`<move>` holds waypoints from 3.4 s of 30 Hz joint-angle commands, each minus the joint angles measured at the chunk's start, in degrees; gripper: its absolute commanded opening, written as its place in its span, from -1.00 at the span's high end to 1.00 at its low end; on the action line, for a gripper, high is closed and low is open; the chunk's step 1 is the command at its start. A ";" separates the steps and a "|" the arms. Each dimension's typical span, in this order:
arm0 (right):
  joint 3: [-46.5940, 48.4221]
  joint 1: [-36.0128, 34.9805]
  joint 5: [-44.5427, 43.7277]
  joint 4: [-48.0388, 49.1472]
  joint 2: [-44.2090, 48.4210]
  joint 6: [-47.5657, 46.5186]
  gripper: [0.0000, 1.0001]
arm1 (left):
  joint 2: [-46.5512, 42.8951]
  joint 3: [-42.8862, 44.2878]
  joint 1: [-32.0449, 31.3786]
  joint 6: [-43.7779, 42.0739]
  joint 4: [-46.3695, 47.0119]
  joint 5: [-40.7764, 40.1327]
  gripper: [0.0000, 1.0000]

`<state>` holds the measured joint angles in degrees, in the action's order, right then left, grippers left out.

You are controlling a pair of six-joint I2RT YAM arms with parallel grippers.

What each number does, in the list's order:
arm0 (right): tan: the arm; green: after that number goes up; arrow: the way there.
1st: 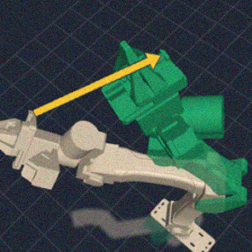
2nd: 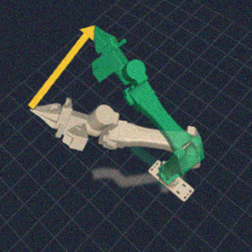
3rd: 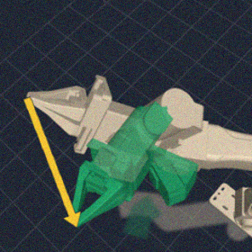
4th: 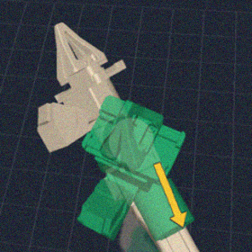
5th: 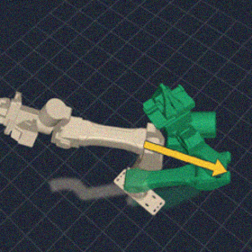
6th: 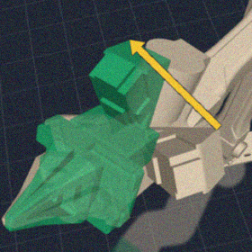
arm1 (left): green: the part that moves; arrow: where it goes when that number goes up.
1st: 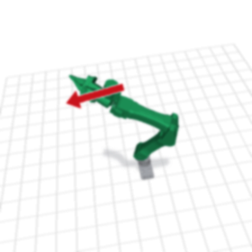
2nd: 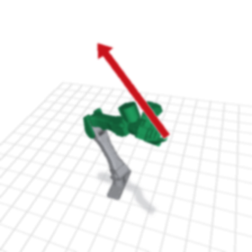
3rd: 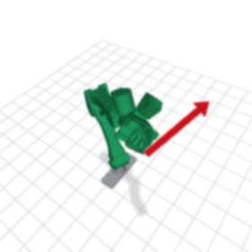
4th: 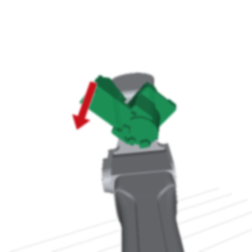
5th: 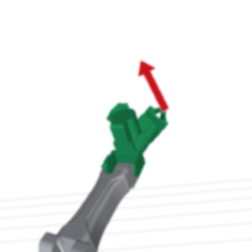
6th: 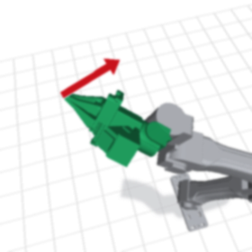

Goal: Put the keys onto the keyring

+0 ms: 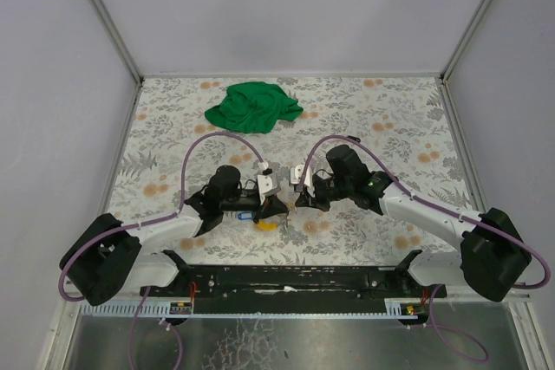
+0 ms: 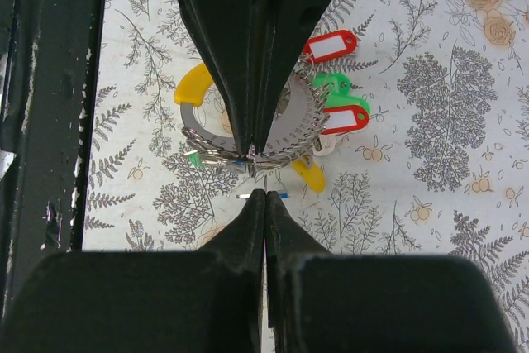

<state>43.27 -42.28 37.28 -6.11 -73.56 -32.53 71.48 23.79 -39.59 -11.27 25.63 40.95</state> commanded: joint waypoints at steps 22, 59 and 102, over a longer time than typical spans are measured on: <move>6.13 -0.52 -20.70 -15.69 -0.67 29.00 1.00 | -0.38 1.59 -0.40 0.76 1.59 -6.28 1.00; 31.91 0.71 -38.87 -29.23 -31.19 36.47 0.63 | -1.60 1.09 -0.40 1.98 2.12 -8.04 1.00; -1.39 3.43 -36.38 16.70 -17.04 54.56 0.41 | -2.88 0.14 -0.40 3.18 3.65 -9.52 1.00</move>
<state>39.31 -39.05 -0.30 8.60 -89.89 22.31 69.67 23.99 -39.77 -8.58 26.06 31.86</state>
